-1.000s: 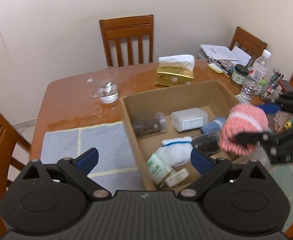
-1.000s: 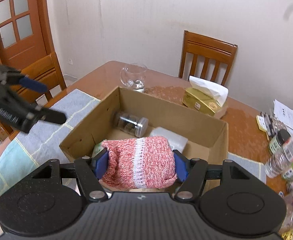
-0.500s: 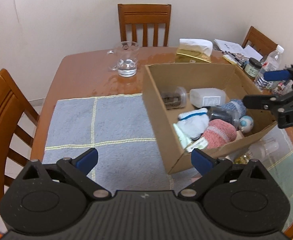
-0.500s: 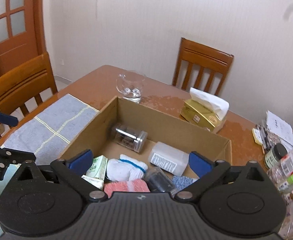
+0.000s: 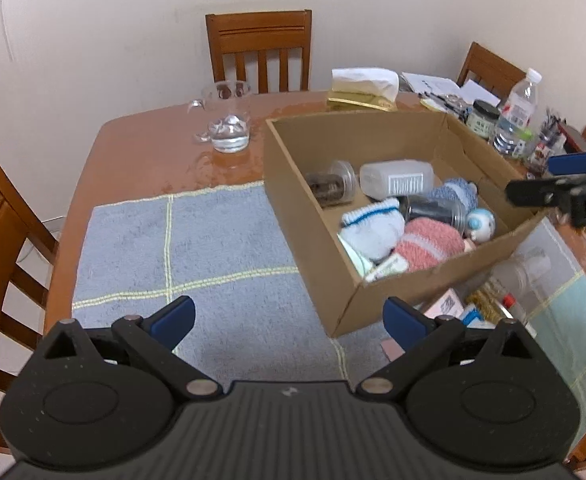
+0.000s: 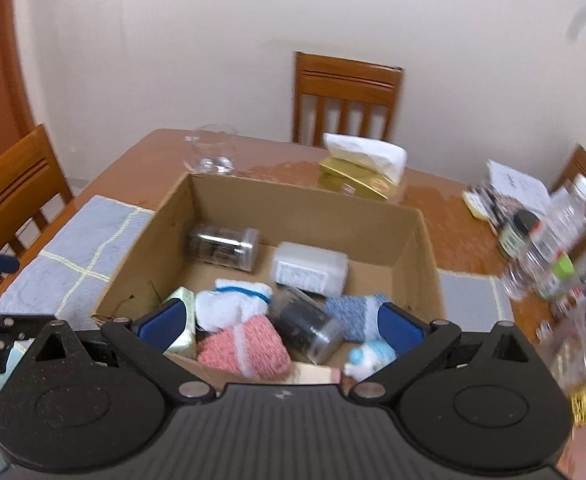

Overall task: Organize objects
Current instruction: 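Withdraw both open tools from the box toward the remaining items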

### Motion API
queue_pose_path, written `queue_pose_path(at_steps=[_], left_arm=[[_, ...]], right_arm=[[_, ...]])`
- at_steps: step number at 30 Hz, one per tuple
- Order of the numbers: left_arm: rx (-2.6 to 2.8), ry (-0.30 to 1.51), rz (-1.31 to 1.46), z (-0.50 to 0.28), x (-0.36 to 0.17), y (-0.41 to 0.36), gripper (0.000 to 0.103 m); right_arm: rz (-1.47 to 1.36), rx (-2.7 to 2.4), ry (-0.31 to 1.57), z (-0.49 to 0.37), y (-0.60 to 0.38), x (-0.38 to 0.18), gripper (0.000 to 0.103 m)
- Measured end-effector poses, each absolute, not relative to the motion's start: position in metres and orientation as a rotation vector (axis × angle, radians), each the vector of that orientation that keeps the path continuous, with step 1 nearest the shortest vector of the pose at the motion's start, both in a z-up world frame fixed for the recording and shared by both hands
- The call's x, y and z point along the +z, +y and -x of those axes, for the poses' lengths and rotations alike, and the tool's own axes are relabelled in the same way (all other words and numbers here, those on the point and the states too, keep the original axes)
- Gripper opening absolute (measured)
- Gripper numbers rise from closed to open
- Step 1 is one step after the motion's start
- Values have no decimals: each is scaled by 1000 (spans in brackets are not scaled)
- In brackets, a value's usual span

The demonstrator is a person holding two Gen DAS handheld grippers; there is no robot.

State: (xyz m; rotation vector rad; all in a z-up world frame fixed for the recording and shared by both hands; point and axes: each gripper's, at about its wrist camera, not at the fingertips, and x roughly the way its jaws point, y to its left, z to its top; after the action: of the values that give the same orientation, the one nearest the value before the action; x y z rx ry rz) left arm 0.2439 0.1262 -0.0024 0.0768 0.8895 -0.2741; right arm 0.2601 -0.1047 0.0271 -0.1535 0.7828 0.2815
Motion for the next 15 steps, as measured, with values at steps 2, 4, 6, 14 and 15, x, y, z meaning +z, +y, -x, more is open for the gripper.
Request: queue_pose_path(at_steps=[2, 4, 6, 14, 15], left_arm=[[-267, 895, -86, -241, -9, 124, 100], [-270, 901, -100, -236, -16, 120, 100], [-275, 919, -101, -233, -24, 117, 100], [-244, 955, -125, -214, -40, 99, 100], [-239, 956, -121, -212, -41, 97, 100]], right_arm=[[116, 245, 787, -255, -112, 26, 103], [86, 199, 788, -247, -120, 22, 103], [65, 156, 797, -239, -128, 17, 103], [37, 78, 874, -217, -155, -15, 103], [36, 76, 883, -217, -159, -20, 103]])
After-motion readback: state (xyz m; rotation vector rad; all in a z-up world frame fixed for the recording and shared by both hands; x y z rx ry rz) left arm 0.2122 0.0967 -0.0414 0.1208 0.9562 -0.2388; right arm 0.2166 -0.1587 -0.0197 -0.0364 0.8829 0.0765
